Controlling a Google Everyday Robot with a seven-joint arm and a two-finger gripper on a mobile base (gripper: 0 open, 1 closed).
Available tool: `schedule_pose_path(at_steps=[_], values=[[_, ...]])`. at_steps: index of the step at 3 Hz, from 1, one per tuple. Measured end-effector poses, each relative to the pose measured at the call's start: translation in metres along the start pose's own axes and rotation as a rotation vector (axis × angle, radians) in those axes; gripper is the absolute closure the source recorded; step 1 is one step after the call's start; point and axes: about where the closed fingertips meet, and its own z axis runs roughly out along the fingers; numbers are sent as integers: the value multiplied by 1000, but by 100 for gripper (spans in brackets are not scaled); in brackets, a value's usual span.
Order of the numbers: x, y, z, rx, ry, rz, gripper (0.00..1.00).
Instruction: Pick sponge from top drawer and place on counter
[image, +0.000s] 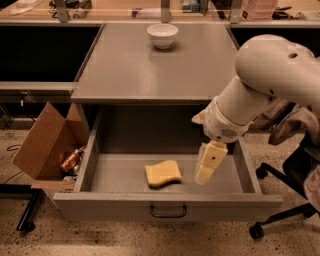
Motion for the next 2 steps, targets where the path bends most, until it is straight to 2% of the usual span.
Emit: schedule_pose_path(at_steps=[1, 2], values=[[0, 0, -1, -1, 1, -1, 0], [-5, -11, 27, -16, 1, -35, 0]])
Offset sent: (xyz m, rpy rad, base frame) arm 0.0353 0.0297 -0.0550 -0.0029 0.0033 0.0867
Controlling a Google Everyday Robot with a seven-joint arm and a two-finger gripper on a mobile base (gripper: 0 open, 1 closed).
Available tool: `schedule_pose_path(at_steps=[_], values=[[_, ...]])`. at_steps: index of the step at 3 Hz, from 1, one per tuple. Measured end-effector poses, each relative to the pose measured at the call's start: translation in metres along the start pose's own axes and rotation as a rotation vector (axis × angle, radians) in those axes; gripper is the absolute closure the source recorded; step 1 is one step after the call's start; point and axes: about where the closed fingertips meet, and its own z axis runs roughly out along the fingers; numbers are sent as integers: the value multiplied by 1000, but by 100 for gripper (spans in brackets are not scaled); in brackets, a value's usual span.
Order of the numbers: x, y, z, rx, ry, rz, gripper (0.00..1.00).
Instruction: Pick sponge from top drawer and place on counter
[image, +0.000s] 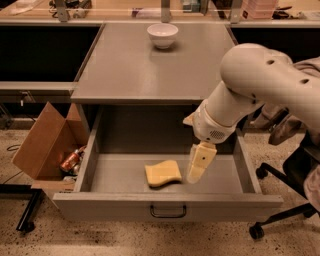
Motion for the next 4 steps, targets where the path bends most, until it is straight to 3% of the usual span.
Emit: schedule_pose_path(at_steps=[2, 4], values=[[-4, -29, 66, -19, -18, -33, 0], [21, -39, 137, -28, -63, 33, 0]])
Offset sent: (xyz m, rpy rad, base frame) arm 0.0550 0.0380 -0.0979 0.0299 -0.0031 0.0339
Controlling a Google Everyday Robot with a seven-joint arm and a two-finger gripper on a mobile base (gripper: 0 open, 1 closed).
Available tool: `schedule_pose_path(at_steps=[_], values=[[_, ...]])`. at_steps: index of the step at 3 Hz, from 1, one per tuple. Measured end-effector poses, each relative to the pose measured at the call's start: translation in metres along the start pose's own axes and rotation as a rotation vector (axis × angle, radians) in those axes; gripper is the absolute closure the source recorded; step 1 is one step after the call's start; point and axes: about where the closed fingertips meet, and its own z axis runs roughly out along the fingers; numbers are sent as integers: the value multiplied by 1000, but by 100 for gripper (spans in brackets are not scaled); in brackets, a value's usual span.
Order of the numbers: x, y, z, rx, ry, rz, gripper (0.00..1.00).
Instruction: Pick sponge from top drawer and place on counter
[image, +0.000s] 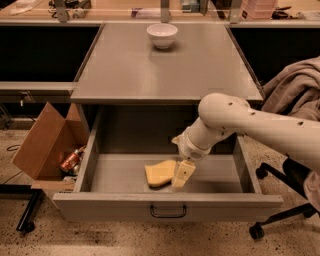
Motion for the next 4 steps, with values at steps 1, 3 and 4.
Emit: schedule_pose_path(at_steps=[1, 3, 4], values=[[18, -1, 35, -9, -13, 21, 0], [28, -2, 57, -15, -23, 31, 42], [23, -2, 47, -15, -23, 31, 73]])
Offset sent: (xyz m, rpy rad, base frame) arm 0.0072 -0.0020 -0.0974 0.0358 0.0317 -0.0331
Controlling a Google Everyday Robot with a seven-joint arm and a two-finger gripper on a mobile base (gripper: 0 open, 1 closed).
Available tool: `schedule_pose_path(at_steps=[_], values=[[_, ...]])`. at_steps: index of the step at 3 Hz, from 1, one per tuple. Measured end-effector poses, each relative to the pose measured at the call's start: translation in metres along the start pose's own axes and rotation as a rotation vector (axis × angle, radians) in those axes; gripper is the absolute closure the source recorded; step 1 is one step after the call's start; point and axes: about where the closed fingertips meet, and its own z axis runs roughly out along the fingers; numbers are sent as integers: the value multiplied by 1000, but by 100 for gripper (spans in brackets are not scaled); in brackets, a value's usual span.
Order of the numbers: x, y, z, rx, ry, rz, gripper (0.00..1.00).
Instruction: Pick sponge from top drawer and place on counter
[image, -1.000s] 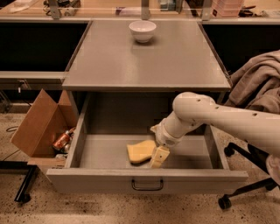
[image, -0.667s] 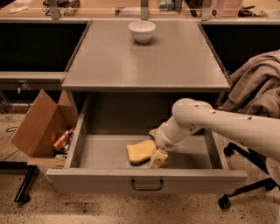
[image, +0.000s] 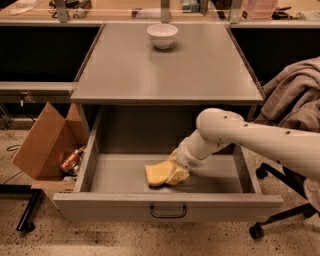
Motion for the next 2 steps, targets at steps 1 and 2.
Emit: schedule_pose_path(at_steps=[1, 2], values=[[-2, 0, -3, 0, 0, 0, 96], [0, 4, -49, 95, -49, -2, 100]])
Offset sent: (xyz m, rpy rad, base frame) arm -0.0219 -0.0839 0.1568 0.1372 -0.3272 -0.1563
